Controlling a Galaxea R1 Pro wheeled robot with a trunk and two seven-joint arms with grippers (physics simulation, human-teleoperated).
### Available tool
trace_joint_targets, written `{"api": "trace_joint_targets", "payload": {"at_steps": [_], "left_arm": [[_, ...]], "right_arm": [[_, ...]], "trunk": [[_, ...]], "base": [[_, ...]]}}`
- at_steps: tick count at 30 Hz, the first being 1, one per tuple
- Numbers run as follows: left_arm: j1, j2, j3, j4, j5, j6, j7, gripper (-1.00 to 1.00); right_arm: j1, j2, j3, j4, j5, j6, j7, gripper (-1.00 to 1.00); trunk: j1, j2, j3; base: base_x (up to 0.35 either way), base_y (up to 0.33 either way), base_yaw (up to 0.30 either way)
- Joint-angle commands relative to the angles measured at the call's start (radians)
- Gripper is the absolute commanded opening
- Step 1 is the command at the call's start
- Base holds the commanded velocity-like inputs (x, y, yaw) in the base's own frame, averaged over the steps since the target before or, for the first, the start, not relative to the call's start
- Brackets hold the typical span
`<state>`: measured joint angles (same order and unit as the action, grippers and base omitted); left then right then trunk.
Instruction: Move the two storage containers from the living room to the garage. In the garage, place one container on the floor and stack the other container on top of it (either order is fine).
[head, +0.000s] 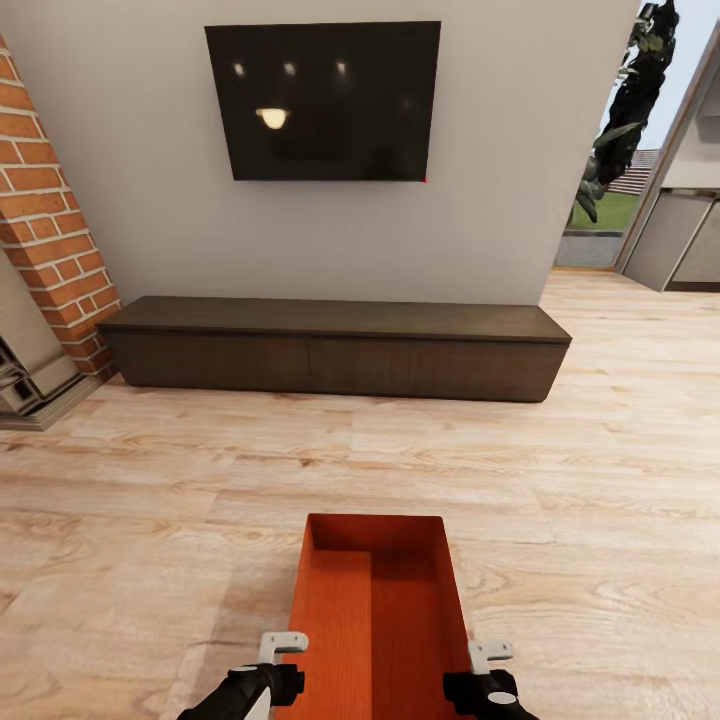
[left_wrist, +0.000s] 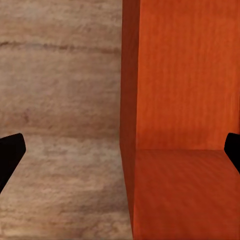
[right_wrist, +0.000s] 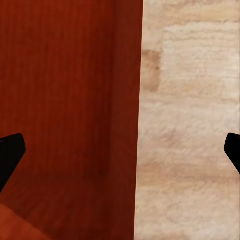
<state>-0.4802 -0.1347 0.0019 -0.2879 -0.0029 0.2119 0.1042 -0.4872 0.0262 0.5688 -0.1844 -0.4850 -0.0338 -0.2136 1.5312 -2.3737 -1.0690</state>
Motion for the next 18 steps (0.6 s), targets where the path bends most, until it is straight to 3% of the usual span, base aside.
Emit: {"api": "trace_joint_targets", "payload": {"at_steps": [1,18], "left_arm": [[0.0,0.0,0.0,-0.002,0.0,0.006,0.003,1.0],[0.0,0.0,-0.006,-0.01,-0.013,-0.004,0.003,1.0]], "right_arm": [[-0.001,0.0,0.008,0.0,-0.01,-0.004,-0.004,1.0],[-0.001,0.0,0.008,0.0,-0.01,-0.003,-0.003,1.0]], "trunk": [[0.0,0.0,-0.001],[0.0,0.0,-0.001]], "base": [[0.0,0.0,0.0],[0.0,0.0,0.0]]}}
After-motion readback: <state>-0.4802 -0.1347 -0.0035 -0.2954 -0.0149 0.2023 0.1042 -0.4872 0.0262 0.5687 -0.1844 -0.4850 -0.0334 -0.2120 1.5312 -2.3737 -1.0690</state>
